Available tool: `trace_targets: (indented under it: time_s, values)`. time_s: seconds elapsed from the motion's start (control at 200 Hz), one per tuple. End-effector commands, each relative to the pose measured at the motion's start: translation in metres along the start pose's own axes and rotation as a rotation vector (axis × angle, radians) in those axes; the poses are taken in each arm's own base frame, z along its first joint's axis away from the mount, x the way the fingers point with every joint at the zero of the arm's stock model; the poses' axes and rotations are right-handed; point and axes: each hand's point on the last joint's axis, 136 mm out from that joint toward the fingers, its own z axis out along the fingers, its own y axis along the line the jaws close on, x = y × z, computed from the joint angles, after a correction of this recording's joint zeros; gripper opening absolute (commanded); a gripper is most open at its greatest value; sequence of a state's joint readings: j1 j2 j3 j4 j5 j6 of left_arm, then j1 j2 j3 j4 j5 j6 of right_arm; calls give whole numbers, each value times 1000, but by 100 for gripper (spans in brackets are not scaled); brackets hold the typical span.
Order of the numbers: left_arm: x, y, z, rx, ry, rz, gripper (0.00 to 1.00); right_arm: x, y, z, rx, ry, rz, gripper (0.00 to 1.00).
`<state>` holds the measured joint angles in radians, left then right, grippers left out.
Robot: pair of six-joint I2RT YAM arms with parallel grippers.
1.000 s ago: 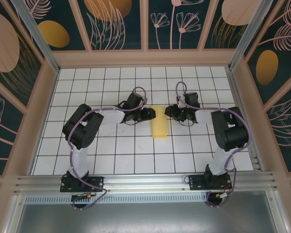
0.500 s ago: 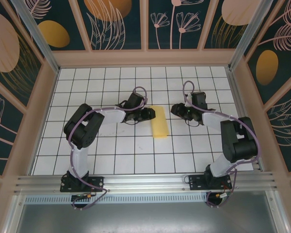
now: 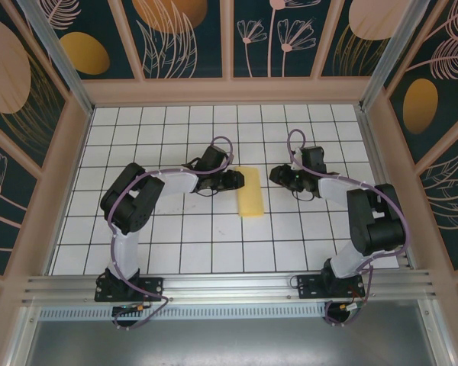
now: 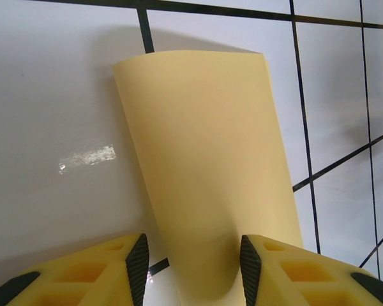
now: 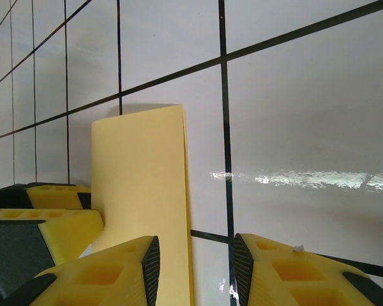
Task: Fold a paper plane with a square sheet of paper (fold left side to right side)
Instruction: First fold in half a square sheet of paper at the center of the table.
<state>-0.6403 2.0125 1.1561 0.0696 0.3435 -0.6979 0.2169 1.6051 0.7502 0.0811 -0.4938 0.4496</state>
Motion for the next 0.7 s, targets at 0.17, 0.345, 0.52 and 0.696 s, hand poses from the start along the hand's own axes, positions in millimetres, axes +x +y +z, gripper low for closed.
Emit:
trace_targets:
  time_s: [0.17,0.345,0.52,0.696]
  values:
    - [23,25,14,-84,79,2,45,7,1,-6,-10,13,-17,39]
    - [24,27,15,-89,84,8,43,12,1,-6,-20,19,-9,39]
    - [26,29,16,-98,91,17,43,14,1,-6,-19,22,-8,40]
    - [26,29,16,-99,95,27,44,15,1,-6,-20,26,-10,39]
